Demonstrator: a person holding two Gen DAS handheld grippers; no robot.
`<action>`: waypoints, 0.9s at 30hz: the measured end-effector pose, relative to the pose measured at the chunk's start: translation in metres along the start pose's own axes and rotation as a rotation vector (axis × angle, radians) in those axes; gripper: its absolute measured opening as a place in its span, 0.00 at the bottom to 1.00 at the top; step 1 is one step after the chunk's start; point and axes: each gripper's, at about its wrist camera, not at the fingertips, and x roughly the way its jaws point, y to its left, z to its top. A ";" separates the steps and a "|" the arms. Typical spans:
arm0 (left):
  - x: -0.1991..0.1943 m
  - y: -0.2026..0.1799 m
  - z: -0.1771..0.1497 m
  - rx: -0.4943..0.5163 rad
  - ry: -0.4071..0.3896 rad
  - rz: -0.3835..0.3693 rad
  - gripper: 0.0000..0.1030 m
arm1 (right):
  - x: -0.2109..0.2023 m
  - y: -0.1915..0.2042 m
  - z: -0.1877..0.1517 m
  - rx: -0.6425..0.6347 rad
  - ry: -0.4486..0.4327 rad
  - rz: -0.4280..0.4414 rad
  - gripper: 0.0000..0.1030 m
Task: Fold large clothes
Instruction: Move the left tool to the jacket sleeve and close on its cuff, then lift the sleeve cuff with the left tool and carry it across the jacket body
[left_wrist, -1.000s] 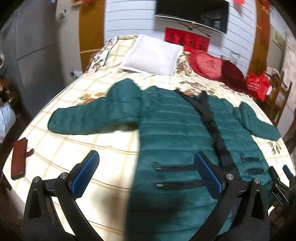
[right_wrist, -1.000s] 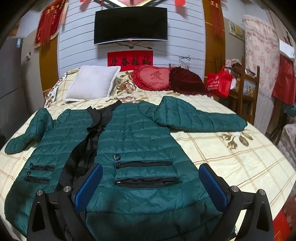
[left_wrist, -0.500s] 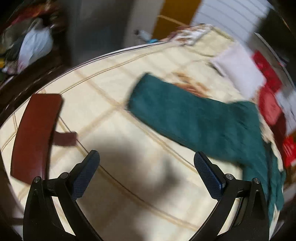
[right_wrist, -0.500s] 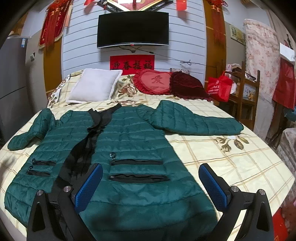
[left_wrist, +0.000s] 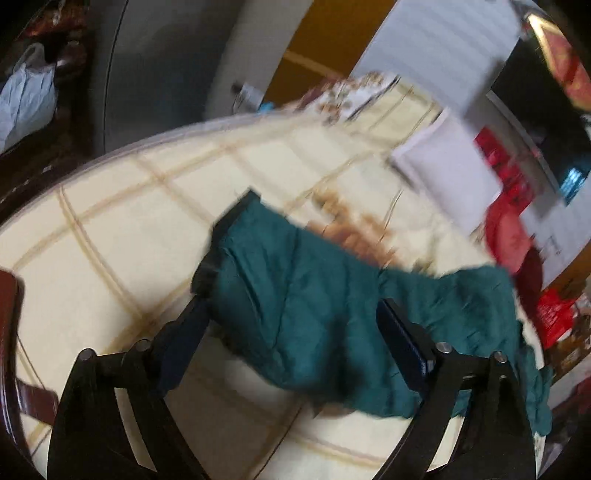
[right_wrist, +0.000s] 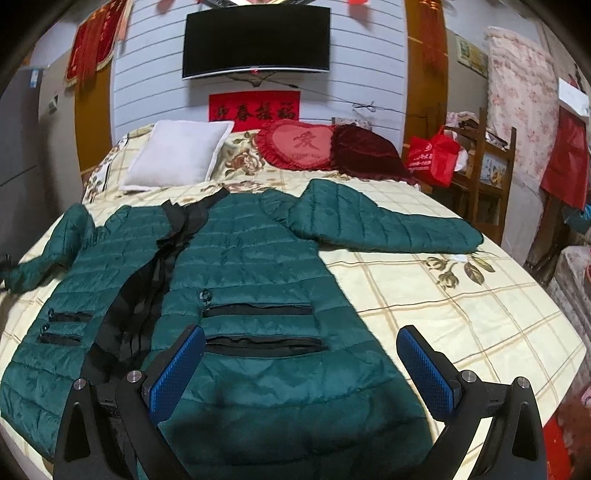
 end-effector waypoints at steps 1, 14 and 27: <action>-0.003 0.000 0.002 -0.005 -0.019 -0.024 0.87 | 0.001 0.004 0.000 -0.011 0.002 0.002 1.00; 0.024 0.043 0.013 -0.159 0.004 0.128 0.80 | 0.003 0.020 0.000 -0.063 0.006 0.000 1.00; -0.006 0.016 0.017 -0.061 -0.037 0.134 0.18 | 0.007 0.014 0.001 -0.036 0.007 -0.016 1.00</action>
